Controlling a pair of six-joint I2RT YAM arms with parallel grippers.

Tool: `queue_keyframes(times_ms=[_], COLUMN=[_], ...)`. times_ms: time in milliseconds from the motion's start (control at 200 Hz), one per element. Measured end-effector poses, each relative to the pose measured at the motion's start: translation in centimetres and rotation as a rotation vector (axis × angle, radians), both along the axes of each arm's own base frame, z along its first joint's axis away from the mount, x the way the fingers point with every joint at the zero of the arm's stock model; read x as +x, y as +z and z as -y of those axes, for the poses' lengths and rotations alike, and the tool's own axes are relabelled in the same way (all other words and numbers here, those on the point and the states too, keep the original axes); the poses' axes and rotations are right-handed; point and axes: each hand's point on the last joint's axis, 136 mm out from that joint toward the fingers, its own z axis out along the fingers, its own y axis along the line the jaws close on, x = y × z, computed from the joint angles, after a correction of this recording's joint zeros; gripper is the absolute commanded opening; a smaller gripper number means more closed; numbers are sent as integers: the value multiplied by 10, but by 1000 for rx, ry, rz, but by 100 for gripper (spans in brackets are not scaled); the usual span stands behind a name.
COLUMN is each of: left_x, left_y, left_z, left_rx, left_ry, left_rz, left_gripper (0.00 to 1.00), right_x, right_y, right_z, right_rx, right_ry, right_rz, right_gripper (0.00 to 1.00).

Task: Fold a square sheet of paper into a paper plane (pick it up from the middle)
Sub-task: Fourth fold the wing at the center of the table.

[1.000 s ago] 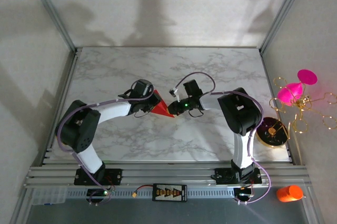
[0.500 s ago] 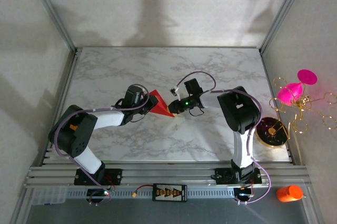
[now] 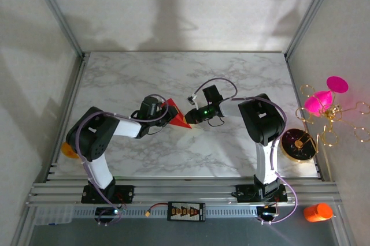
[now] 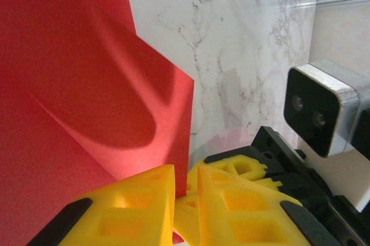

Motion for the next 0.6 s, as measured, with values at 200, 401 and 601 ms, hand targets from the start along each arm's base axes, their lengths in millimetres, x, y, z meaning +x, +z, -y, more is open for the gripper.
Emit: queue_keyframes(times_ms=[200,401,601], left_x=[2,3,7], left_y=[-6,-11,-13], left_z=[0,-1,-1], left_rx=[-2,-3,-6], left_ry=[2,9,16], left_rz=[-5,-17,-25], left_gripper=[18,18,17], right_x=[0,0,0], right_y=[0,0,-1], right_z=[0,0,0], right_rx=[-3,-5,-10], right_ry=[-1,-1,0], right_rz=[-11,-17,-30], right_gripper=[10,11,11])
